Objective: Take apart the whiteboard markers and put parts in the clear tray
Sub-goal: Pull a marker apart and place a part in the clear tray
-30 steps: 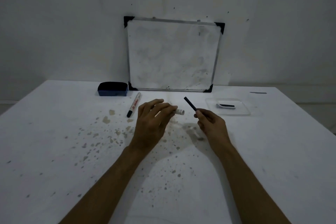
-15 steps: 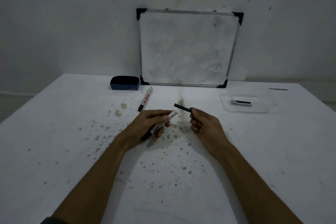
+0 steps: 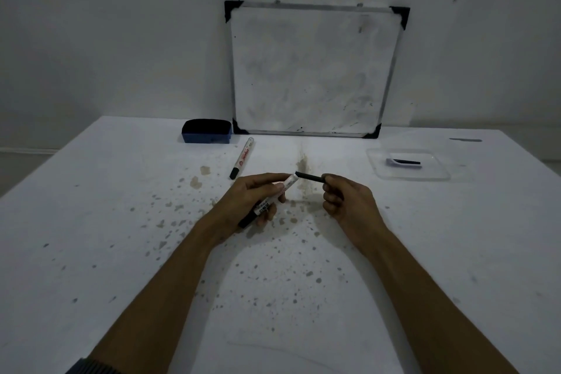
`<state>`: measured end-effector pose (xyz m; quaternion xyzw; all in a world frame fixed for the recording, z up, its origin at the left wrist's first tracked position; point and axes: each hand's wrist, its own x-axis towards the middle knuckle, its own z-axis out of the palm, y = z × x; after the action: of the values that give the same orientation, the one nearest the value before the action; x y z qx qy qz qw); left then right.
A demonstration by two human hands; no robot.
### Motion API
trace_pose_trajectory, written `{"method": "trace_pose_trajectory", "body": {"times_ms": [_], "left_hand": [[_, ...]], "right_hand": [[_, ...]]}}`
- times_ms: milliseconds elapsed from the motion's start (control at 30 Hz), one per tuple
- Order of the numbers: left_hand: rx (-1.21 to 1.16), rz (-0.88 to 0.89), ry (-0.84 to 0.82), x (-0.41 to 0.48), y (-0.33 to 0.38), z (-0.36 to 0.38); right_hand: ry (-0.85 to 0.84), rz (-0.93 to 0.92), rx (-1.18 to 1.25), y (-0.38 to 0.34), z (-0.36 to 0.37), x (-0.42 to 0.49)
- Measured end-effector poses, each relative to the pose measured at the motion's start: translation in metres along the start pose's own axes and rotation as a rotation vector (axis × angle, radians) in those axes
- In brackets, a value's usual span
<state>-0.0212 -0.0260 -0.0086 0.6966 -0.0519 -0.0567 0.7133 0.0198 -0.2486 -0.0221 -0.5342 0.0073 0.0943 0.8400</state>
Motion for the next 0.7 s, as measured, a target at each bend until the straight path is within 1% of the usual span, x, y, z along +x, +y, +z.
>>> {"method": "trace_pose_trajectory", "body": {"times_ms": [133,233,333,433,500,600,700], "left_hand": [[0.068,0.005,-0.012,-0.002,0.001,0.003],[0.097,0.008,0.002,-0.003,0.001,0.006],[0.147,-0.001,-0.007,-0.004,0.002,0.008],[0.211,-0.018,-0.096,-0.007,0.005,0.007],[0.210,-0.021,-0.123,-0.007,0.006,0.006],[0.148,-0.013,-0.087,-0.007,0.007,0.004],[0.104,0.009,-0.046,-0.008,0.009,0.000]], "right_hand": [[0.030,-0.050,-0.078,-0.003,-0.004,0.001],[0.017,-0.067,-0.132,-0.005,-0.009,0.001],[-0.021,-0.088,-0.196,-0.007,-0.012,-0.001],[-0.110,-0.086,-0.227,-0.011,-0.012,-0.007],[-0.165,-0.100,-0.316,-0.010,-0.008,-0.014],[-0.194,-0.171,-0.422,-0.009,0.000,-0.021],[-0.222,-0.281,-0.748,-0.004,0.007,-0.024]]}}
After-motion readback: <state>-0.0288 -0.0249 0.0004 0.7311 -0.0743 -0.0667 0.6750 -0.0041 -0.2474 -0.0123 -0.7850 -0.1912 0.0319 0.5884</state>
